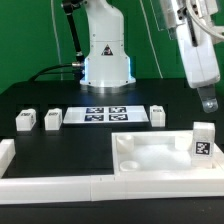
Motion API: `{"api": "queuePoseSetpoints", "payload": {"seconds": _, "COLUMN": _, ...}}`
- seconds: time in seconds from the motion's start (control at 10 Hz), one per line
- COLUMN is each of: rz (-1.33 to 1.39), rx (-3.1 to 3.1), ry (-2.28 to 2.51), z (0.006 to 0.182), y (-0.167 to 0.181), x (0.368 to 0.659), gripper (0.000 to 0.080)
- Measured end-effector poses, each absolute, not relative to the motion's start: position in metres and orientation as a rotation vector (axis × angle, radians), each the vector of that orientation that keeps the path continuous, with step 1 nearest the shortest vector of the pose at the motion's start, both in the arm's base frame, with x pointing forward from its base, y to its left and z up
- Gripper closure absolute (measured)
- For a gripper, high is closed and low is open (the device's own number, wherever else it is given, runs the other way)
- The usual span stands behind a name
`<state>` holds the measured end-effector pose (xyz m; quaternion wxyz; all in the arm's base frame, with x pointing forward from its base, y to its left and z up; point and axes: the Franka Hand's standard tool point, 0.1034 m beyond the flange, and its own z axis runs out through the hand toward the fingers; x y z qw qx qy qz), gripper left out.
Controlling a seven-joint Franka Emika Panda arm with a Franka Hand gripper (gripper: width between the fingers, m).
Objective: Assemble square table
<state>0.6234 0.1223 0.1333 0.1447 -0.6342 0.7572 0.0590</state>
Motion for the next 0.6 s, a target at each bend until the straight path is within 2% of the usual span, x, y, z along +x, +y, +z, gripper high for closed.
{"api": "queuePoseSetpoints", "payload": {"seconds": 0.2, "rz": 0.138, "rx": -1.993, "ry": 2.025, "z": 0.141, "y": 0.124, "x": 0.61, "gripper": 0.0151}}
{"api": "queuePoseSetpoints", "payload": {"seconds": 0.4, "rz": 0.132, "rx": -2.172, "ry": 1.899, "z": 0.134, "y": 0.137, "x": 0.591, "gripper": 0.0151}}
{"api": "queuePoseSetpoints", "payload": {"seconds": 0.6, "rz": 0.095, "rx": -2.331, "ry": 1.689, "z": 0.133, "y": 0.135, "x": 0.591, "gripper": 0.0151}}
